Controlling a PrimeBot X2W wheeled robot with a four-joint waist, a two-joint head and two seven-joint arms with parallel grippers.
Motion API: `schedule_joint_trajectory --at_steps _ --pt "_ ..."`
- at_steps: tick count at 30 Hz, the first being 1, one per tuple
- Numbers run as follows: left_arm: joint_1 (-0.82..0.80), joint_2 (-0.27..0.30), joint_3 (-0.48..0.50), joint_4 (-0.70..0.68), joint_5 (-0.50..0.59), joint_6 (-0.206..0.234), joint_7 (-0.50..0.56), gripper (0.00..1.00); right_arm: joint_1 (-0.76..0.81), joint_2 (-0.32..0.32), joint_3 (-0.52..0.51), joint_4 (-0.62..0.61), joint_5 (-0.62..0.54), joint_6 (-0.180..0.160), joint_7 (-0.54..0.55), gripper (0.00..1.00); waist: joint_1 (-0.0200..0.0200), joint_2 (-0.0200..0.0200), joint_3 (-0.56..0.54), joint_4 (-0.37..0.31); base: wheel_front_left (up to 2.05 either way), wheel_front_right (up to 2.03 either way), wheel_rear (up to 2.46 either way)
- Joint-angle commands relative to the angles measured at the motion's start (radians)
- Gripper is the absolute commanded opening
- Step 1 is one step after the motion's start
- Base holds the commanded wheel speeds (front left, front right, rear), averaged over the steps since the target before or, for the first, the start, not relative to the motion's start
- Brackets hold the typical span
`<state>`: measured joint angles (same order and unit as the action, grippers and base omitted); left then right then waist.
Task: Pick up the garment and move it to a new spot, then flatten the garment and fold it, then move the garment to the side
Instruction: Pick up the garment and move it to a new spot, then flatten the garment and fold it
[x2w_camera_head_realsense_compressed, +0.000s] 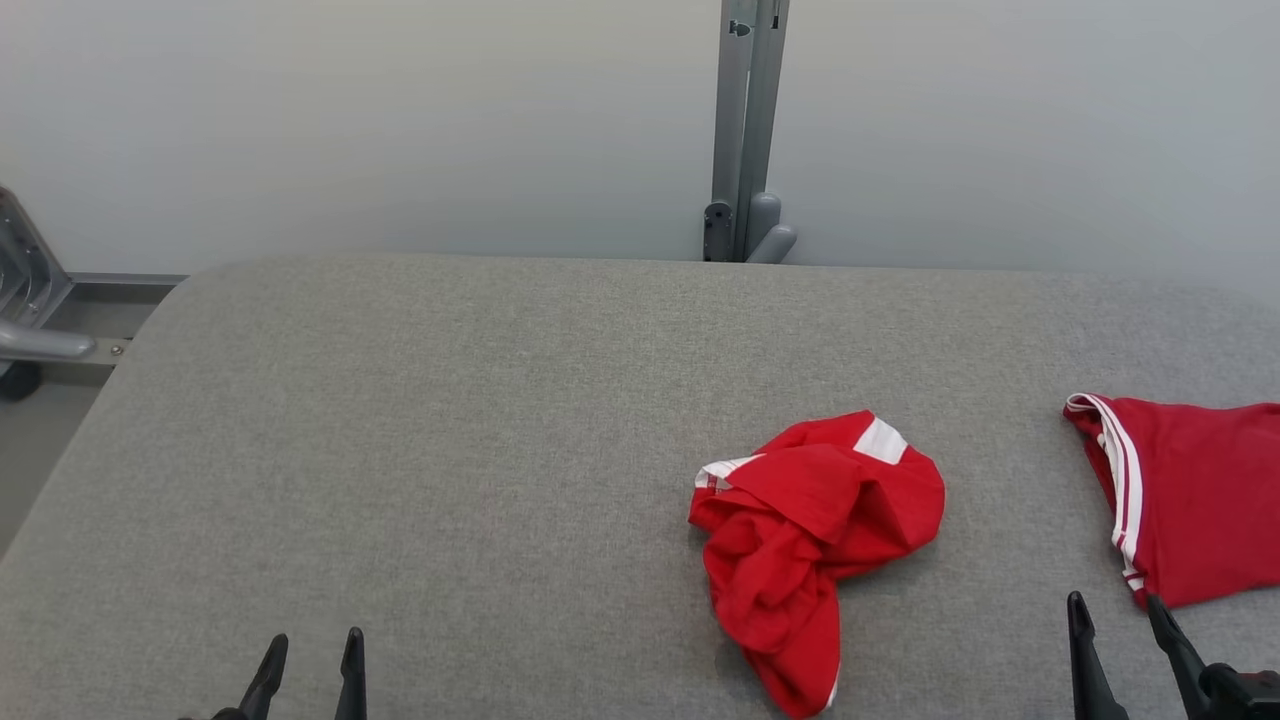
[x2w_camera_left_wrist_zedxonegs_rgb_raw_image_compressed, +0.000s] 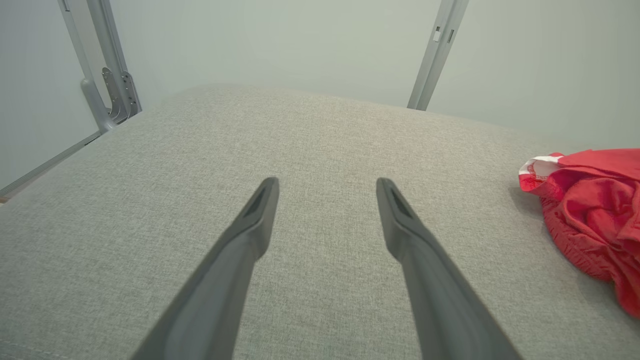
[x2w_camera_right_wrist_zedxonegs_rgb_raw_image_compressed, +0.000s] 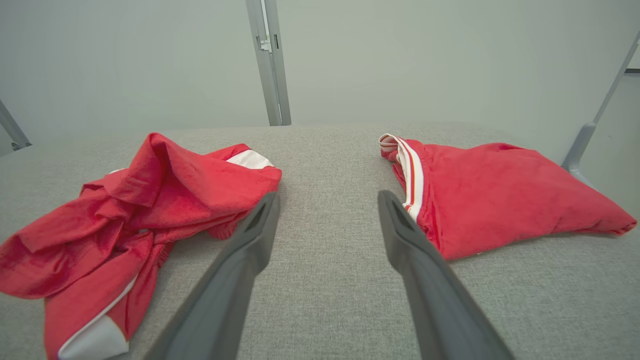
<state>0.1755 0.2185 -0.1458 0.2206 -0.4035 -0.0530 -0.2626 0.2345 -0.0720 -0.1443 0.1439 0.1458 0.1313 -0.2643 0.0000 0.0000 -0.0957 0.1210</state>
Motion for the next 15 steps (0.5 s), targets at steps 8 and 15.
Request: schedule_joint_trajectory --at_steps 8,15 --pt "0.004 -0.032 0.035 0.025 0.037 -0.035 -0.003 1.0 0.002 0.003 -0.001 0.0 -0.007 -0.001 0.0 1.0 0.0 0.0 0.006 -0.006 0.0 0.0 0.0" --pt "-0.003 -0.047 0.047 0.038 0.06 -0.053 -0.003 1.0 -0.001 0.005 0.0 0.003 -0.003 -0.001 0.0 1.0 0.0 0.0 0.008 -0.005 0.0 0.0 0.0"
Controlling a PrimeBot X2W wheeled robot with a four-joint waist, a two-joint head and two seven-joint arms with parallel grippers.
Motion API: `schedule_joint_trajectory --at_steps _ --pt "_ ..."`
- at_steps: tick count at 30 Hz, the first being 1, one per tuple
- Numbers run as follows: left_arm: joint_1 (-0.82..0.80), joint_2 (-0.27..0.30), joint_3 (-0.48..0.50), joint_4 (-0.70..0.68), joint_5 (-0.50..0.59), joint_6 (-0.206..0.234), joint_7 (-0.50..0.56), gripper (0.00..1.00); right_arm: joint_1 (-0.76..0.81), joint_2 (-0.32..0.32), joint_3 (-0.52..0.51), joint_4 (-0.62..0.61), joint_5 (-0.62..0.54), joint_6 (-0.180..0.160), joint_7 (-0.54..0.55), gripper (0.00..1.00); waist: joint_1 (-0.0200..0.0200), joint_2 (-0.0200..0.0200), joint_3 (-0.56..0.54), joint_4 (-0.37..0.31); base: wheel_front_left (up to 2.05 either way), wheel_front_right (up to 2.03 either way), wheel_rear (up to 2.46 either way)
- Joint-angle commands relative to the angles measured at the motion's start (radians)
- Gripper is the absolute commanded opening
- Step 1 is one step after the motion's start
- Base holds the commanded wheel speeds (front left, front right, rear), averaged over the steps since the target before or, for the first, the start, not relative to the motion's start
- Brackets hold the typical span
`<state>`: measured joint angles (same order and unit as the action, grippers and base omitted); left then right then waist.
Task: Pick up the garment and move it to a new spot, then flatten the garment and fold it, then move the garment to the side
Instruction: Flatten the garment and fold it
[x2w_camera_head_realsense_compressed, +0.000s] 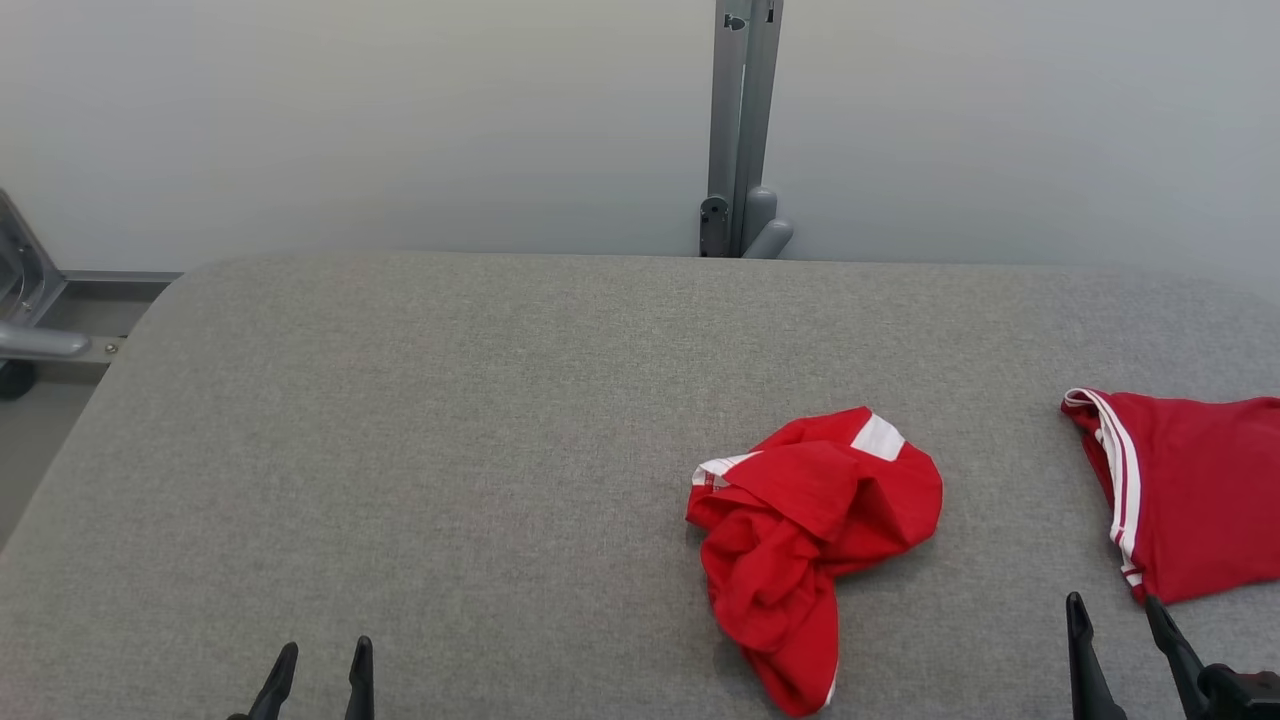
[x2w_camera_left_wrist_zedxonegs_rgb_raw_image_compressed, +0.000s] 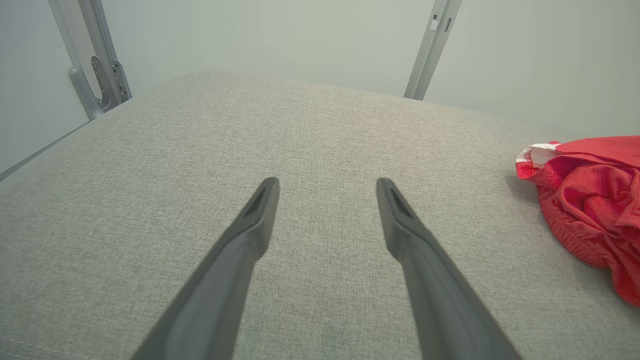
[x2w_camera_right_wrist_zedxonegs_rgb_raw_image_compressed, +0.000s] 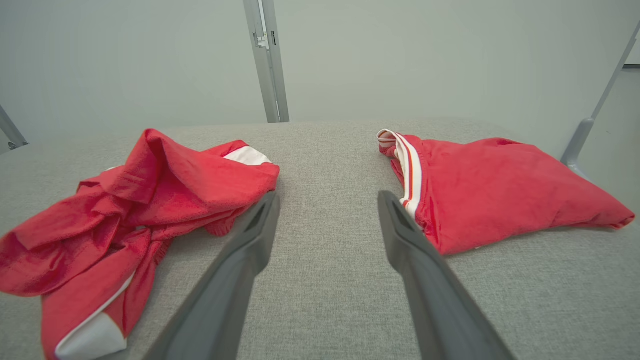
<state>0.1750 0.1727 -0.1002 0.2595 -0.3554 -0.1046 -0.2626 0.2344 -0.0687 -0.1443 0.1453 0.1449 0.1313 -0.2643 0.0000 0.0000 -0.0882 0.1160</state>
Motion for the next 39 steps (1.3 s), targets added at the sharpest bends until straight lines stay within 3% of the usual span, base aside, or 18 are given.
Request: schedule_joint_trajectory --at_steps 1,29,39 --pt "-0.003 -0.003 0.003 0.001 0.013 -0.003 -0.003 1.0 -0.002 0.002 0.0 0.002 -0.002 -0.001 0.0 1.0 0.0 0.0 0.0 0.0 0.0 0.0 0.0" --pt "-0.039 -0.026 0.017 0.018 0.017 -0.025 -0.003 1.0 -0.016 0.008 0.012 0.009 -0.003 -0.001 0.0 1.0 0.0 0.0 0.018 -0.025 0.0 0.0 0.0" --pt "-0.187 -0.067 -0.161 0.038 -0.075 -0.027 0.028 1.0 -0.04 0.006 0.022 0.01 -0.008 -0.001 0.0 1.0 0.0 0.0 0.056 -0.104 0.0 0.0 0.0"
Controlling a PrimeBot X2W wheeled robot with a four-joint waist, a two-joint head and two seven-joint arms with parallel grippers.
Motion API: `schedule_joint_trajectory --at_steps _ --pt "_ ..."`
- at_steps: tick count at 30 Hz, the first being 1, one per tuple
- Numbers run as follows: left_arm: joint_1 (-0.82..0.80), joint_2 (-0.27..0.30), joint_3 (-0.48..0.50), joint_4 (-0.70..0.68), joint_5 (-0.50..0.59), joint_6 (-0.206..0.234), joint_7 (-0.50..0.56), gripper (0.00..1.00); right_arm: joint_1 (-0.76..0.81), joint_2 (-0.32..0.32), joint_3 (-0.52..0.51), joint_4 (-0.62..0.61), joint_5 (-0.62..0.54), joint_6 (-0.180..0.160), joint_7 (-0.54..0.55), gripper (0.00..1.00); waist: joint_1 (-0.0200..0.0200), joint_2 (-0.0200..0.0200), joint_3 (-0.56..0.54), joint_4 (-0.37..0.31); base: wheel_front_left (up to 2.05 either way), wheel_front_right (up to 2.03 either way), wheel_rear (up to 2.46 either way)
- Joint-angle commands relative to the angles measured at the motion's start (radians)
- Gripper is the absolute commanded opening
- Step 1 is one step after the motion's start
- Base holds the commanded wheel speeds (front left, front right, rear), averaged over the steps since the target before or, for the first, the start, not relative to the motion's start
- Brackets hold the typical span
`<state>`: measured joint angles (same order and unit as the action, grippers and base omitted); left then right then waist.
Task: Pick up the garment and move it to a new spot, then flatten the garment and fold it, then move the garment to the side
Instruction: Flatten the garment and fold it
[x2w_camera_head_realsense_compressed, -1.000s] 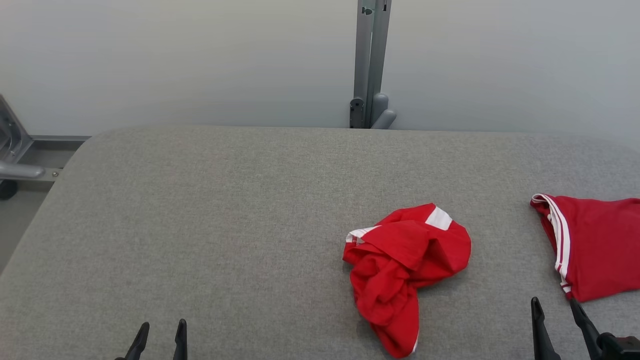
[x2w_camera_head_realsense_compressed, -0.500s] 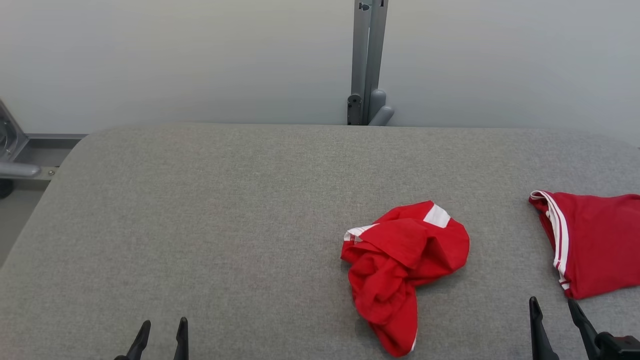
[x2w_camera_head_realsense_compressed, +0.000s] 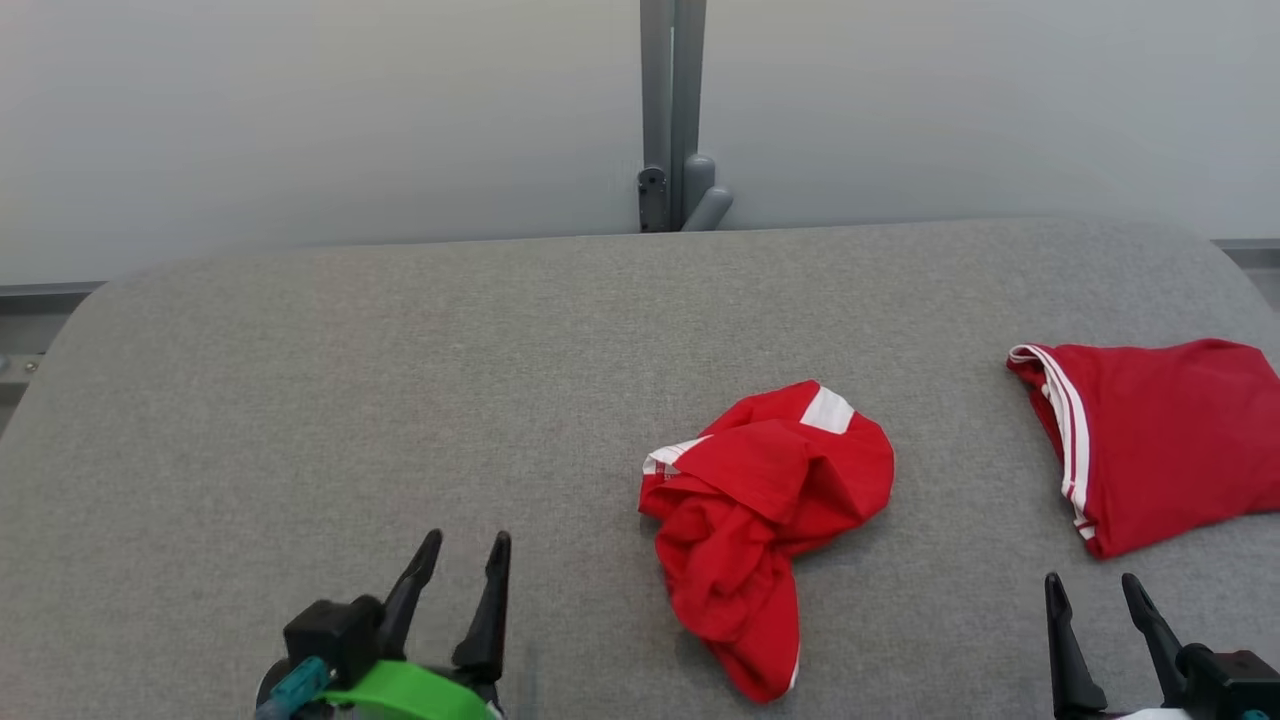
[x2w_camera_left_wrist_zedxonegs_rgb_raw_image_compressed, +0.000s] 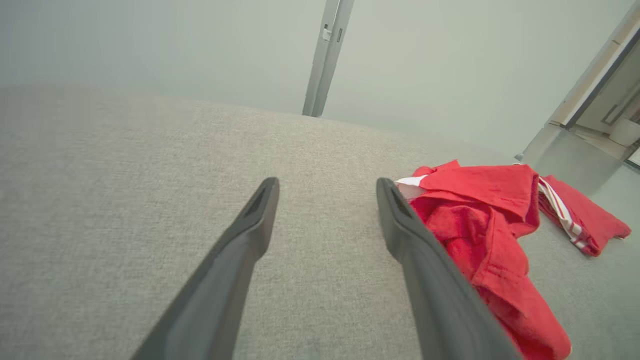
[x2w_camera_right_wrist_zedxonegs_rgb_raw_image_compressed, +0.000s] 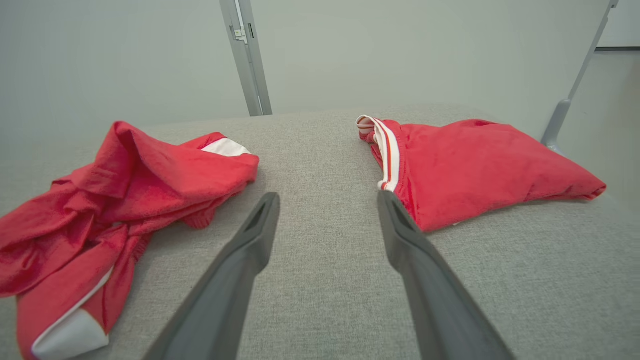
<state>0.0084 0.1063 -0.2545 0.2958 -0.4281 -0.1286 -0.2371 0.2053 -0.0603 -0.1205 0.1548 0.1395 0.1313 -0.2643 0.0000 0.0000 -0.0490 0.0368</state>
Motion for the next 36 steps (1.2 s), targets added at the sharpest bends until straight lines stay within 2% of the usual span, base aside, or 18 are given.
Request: schedule_joint_trajectory --at_steps 1,8,15,26,36 --pt "-0.041 -0.001 -0.03 0.007 -0.014 -0.003 0.006 1.0 -0.013 -0.003 -0.001 0.0 -0.003 -0.001 0.0 1.0 0.0 0.0 0.022 -0.034 0.0 0.0 0.0" --pt "-0.195 0.019 -0.157 0.086 -0.085 -0.003 0.05 1.0 -0.033 -0.005 0.007 0.001 -0.01 -0.001 0.0 1.0 0.0 0.0 0.061 -0.112 0.0 0.0 0.0" --pt "-0.292 0.027 -0.234 0.166 -0.177 -0.003 0.099 1.0 -0.051 -0.001 0.012 0.0 -0.009 -0.001 0.0 1.0 0.0 0.0 0.1 -0.166 0.0 0.0 0.0" --pt "-0.417 0.015 -0.302 0.26 -0.307 -0.003 0.112 1.0 -0.082 0.005 0.015 0.002 -0.008 -0.001 0.0 1.0 0.0 0.0 0.147 -0.184 0.0 0.0 0.0" --pt "-0.515 0.043 -0.394 0.369 -0.37 -0.003 0.146 1.0 -0.109 0.008 0.029 0.009 -0.011 -0.001 0.0 1.0 0.0 0.0 0.167 -0.187 0.0 0.0 0.0"
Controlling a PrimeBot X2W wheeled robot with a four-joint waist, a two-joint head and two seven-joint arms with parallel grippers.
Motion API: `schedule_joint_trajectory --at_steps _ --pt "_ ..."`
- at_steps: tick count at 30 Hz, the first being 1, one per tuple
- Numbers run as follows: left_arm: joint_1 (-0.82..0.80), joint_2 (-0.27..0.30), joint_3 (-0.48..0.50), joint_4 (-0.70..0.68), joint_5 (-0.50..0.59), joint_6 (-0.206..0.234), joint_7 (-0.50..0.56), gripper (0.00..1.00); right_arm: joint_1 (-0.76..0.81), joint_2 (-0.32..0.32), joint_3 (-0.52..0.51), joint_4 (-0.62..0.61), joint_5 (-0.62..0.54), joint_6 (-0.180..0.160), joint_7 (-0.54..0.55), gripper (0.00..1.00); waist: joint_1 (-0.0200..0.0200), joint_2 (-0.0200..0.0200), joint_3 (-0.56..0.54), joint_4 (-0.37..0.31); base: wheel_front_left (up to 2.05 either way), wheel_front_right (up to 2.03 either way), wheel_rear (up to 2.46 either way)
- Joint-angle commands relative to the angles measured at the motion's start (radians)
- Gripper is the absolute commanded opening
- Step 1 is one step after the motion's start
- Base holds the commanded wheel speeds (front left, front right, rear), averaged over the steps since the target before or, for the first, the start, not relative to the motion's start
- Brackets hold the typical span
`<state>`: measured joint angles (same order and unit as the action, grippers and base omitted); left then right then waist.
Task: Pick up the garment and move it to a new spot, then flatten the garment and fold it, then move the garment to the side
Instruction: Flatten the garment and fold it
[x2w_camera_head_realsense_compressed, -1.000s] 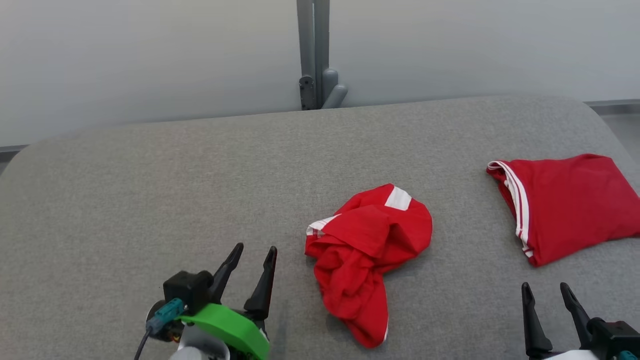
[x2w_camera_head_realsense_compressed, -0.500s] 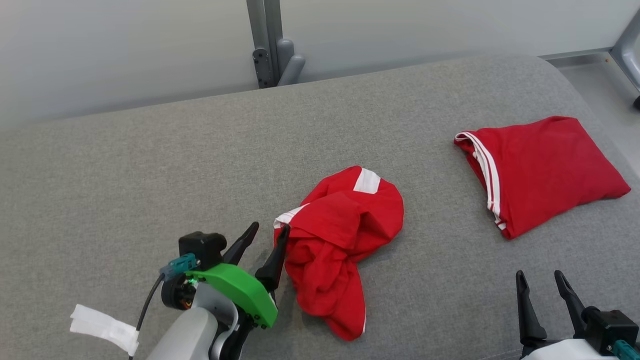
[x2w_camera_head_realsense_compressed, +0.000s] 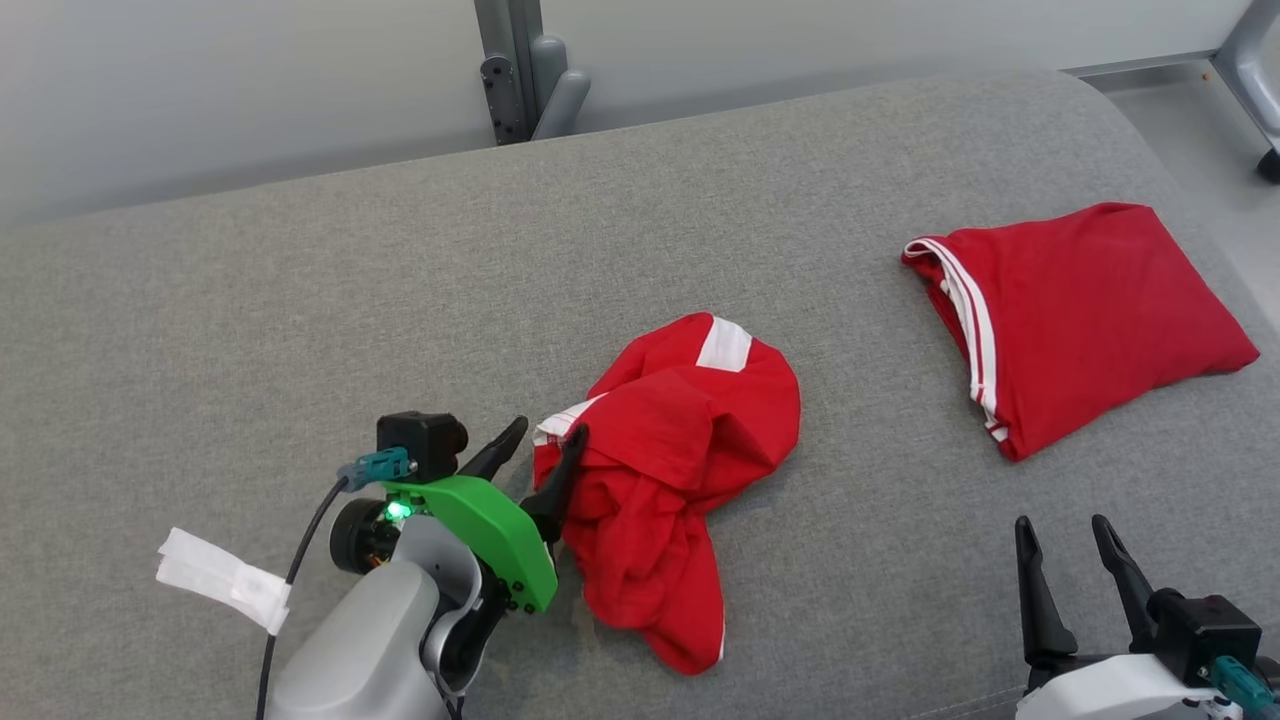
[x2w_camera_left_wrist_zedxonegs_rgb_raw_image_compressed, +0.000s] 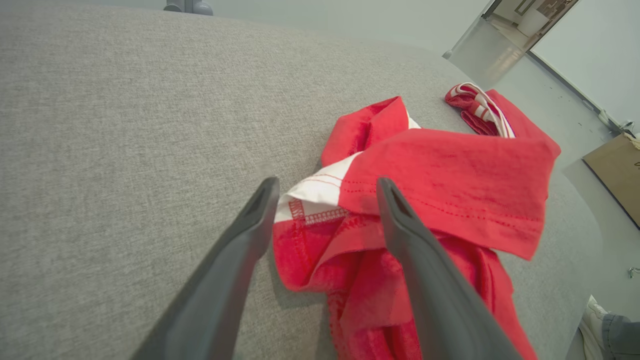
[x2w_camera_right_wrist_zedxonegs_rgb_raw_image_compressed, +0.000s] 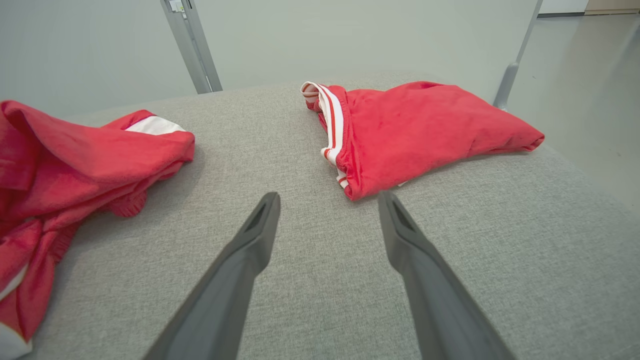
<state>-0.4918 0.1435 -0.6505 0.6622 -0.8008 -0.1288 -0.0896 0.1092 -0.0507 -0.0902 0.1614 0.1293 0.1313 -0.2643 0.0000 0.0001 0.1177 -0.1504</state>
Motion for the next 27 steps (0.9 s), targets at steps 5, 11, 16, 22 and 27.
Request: schedule_joint_trajectory --at_steps 5,11,16,22,27 --pt "-0.03 0.018 -0.048 0.017 -0.043 -0.003 -0.014 1.0 -0.015 -0.001 0.003 0.007 0.008 -0.001 0.0 1.0 0.0 -0.0001 0.005 -0.002 0.0 0.0 0.0" --pt "-0.048 0.026 -0.103 0.023 -0.089 -0.003 -0.037 1.0 -0.02 -0.001 0.011 0.01 0.016 -0.001 0.001 1.0 0.0 -0.0001 0.009 -0.006 0.0 0.0 0.0" --pt "-0.067 0.031 -0.14 0.039 -0.119 -0.003 -0.054 1.0 -0.027 0.0 0.011 0.011 0.017 -0.001 0.001 1.0 0.0 -0.0001 0.012 -0.011 0.0 0.0 0.0" --pt "-0.081 0.029 -0.201 0.034 -0.16 -0.003 -0.056 0.99 -0.027 0.0 0.007 0.011 0.021 -0.001 0.001 1.0 0.0 -0.0001 0.018 -0.011 0.0 0.0 0.0" --pt "-0.091 0.042 -0.258 0.026 -0.187 -0.003 -0.059 0.41 -0.033 -0.001 0.006 0.008 0.02 -0.001 0.001 1.0 0.0 -0.0001 0.026 -0.01 0.0 0.0 0.0"
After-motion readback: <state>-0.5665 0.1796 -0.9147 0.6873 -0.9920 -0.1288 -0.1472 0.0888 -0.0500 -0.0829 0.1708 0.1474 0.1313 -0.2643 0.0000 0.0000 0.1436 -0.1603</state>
